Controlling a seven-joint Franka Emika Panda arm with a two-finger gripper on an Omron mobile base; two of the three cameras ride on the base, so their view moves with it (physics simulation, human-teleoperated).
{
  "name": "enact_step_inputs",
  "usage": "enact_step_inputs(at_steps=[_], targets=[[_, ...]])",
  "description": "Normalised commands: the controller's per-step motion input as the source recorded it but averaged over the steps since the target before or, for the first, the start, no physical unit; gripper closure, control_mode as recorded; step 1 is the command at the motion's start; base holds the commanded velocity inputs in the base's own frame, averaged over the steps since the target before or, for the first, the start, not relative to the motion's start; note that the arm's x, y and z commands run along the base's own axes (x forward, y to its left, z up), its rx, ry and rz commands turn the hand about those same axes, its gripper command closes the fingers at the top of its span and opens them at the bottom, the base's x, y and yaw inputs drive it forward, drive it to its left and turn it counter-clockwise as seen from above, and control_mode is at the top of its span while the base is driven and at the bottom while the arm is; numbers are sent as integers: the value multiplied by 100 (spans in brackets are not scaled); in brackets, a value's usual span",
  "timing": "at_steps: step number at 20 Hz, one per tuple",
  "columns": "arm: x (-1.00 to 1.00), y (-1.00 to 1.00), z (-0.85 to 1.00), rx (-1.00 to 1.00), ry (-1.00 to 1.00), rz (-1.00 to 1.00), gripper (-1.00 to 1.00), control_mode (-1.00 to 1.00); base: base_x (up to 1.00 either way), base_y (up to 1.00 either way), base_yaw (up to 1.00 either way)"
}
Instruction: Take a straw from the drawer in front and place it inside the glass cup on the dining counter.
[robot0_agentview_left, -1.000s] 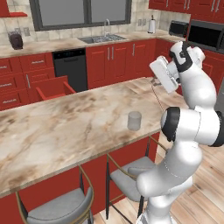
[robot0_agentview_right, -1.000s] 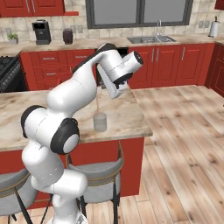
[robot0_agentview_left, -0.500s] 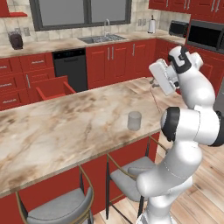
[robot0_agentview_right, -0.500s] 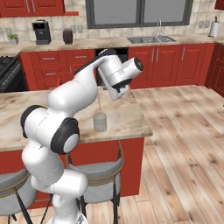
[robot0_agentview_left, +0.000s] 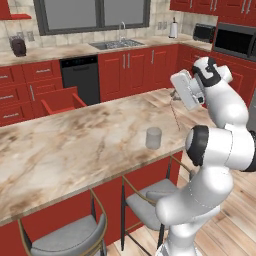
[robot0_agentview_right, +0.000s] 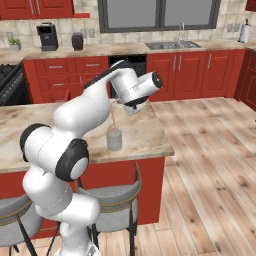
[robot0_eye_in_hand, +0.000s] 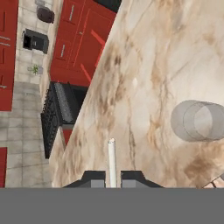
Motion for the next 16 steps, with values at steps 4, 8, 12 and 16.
enact_step_inputs(at_steps=[4, 8, 12, 16], targets=[[0, 16, -6, 0, -12, 0, 100, -100, 0, 0, 0], [0, 9, -11, 0, -10, 0, 100, -100, 0, 0, 0], [0, 6, -18, 0, -8, 0, 100, -100, 0, 0, 0], [4, 0, -19, 0, -6, 0, 100, -100, 0, 0, 0]])
